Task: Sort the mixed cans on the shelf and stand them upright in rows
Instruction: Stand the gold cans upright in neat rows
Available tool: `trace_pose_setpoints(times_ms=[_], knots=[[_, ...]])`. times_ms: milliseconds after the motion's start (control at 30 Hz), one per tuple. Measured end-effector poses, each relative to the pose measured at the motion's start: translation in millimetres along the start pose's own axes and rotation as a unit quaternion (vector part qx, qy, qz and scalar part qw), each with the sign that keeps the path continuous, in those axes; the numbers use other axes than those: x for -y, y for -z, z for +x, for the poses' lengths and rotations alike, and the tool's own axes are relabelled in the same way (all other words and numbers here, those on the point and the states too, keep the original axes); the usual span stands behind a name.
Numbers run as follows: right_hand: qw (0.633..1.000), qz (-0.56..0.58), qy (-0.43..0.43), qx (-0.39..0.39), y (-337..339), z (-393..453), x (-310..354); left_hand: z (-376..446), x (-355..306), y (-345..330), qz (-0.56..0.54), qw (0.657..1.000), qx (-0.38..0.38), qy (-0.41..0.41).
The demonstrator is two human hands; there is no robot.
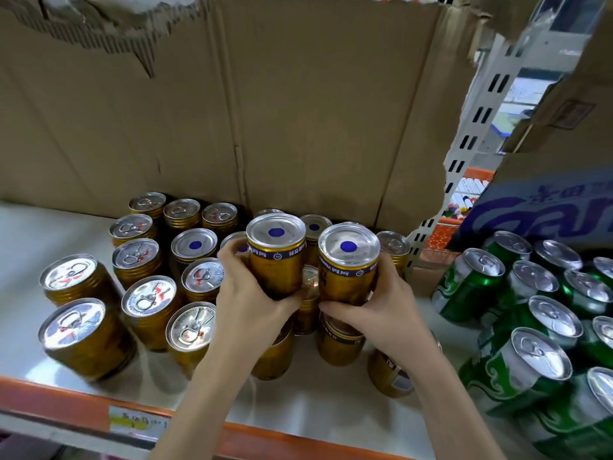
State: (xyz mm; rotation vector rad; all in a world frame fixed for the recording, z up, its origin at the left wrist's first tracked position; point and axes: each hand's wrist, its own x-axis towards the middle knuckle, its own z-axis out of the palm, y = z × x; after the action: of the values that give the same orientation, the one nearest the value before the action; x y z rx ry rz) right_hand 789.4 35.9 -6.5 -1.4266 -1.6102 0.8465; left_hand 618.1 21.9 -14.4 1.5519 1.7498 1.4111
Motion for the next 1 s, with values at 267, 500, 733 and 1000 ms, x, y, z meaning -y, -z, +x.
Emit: trace_pose_setpoints(times_ms=[267, 500, 733, 1000], knots=[[0.998, 0.054, -0.014, -0.034, 32, 17, 11, 15, -30, 26, 0.006, 0.998, 0.058, -0.017], [0.994, 0.023, -0.011, -0.109, 64, 29, 19, 43, -56, 18, 0.083, 0.989, 0.087, -0.088], [0.979, -0.197, -0.027, -0.050, 100, 40, 35, 72, -78, -19, 0.160, 0.954, 0.190, -0.169], [0.944, -0.322, -0.064, 0.039, 90, 42, 29, 93, -91, -47, 0.291, 0.873, 0.317, -0.230]])
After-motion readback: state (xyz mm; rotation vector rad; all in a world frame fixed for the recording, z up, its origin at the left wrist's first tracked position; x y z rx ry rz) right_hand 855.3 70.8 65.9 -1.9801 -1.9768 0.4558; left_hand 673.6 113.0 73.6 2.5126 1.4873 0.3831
